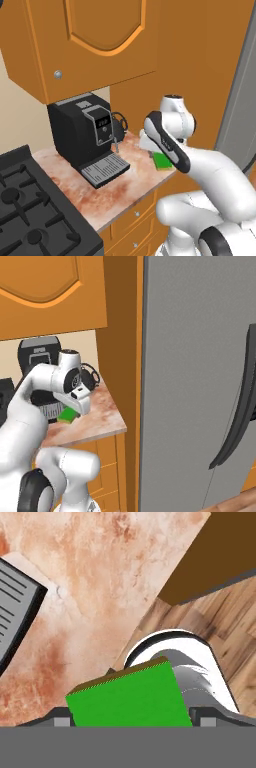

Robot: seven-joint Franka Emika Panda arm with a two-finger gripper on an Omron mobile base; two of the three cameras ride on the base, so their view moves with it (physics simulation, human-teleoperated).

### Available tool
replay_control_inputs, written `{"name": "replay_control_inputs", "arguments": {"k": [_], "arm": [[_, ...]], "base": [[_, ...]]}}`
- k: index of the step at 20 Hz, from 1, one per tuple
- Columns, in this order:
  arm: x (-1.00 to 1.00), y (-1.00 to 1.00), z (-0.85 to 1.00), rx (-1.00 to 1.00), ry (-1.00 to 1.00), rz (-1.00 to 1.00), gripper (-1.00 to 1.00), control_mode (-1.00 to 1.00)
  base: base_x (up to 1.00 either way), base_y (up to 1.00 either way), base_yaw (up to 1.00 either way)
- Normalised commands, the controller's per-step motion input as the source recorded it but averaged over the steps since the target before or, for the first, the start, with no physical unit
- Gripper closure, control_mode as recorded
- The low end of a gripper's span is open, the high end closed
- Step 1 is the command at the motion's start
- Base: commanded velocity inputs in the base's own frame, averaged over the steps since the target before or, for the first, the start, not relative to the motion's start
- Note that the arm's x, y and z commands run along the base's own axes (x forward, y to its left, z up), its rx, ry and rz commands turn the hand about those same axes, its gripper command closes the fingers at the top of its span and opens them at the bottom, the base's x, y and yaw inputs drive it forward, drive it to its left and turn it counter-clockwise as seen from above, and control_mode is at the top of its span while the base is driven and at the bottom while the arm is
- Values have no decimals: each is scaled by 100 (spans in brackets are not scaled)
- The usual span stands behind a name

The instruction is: Place the sponge inside the microwave to prepare for sanitizing.

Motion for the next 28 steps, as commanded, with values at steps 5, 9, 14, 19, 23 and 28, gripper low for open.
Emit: {"name": "replay_control_inputs", "arguments": {"k": [5, 9, 14, 19, 23, 28], "arm": [[-99, -11, 70, 0, -2, 0, 100, -100], [-100, -6, 69, 0, 0, 0, 100, -100], [-99, -20, 53, -1, -1, 0, 100, -100], [-59, -35, 50, -4, -2, -5, 100, -100], [-13, -15, 51, -4, -3, -11, 100, -100], [0, -7, 43, -6, 0, -12, 100, -100]], "base": [[0, 0, 0], [0, 0, 0], [0, 0, 0], [0, 0, 0], [0, 0, 0], [0, 0, 0]]}}
